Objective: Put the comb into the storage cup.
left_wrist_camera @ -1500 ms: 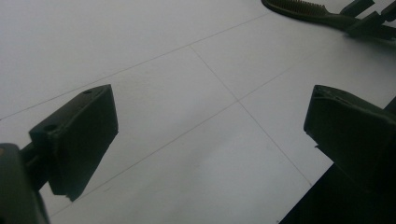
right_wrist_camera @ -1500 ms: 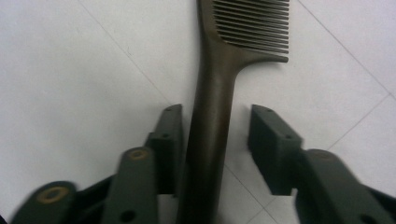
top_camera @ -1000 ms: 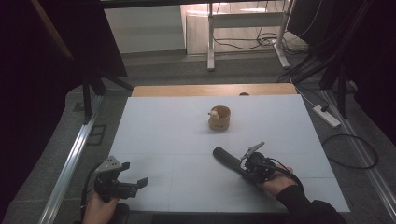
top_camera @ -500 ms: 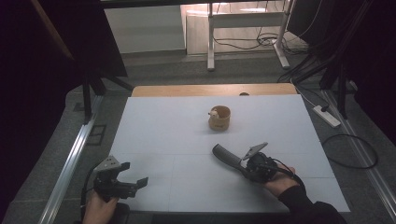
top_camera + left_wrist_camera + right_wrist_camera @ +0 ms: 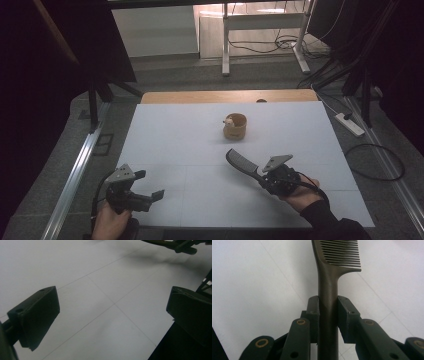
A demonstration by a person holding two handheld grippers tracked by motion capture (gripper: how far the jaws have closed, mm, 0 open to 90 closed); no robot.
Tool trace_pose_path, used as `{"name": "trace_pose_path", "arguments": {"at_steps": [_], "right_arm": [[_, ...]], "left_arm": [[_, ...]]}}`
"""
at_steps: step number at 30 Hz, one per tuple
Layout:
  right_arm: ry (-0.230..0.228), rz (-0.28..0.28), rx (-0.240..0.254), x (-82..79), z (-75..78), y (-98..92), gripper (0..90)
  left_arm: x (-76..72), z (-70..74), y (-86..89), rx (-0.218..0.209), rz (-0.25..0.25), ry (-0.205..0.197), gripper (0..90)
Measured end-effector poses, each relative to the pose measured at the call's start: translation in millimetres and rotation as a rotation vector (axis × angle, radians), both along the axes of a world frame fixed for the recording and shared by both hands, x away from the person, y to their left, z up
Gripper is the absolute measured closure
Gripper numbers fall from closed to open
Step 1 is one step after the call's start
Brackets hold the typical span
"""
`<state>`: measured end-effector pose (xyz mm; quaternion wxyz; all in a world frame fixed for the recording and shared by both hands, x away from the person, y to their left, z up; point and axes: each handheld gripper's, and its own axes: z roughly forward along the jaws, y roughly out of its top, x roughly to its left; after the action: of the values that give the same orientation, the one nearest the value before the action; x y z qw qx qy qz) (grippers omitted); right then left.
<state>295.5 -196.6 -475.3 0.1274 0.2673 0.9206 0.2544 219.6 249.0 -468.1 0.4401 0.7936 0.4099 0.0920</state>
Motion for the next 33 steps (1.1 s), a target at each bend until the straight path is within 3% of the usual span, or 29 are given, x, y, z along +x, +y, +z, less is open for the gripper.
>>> {"name": "trace_pose_path", "arguments": {"at_steps": [7, 13, 18, 33], "right_arm": [[-0.031, 0.010, 0.043, -3.9, 7.1, -1.6, 72.5], [-0.061, 0.011, 0.067, -7.5, 12.3, -2.2, 72.5], [-0.080, 0.019, 0.085, -10.2, 16.0, -2.2, 72.5], [-0.148, 0.027, 0.127, -14.7, 26.0, -6.1, 72.5]], "left_arm": [[7.0, 10.9, -7.9, -0.039, -0.013, -0.018, 0.0], [15.2, 16.2, -18.5, -0.059, -0.042, 0.001, 0.0], [23.0, 22.1, -27.1, -0.040, -0.080, -0.006, 0.0], [48.3, 34.9, -41.4, -0.076, -0.132, 0.011, 0.0]]}}
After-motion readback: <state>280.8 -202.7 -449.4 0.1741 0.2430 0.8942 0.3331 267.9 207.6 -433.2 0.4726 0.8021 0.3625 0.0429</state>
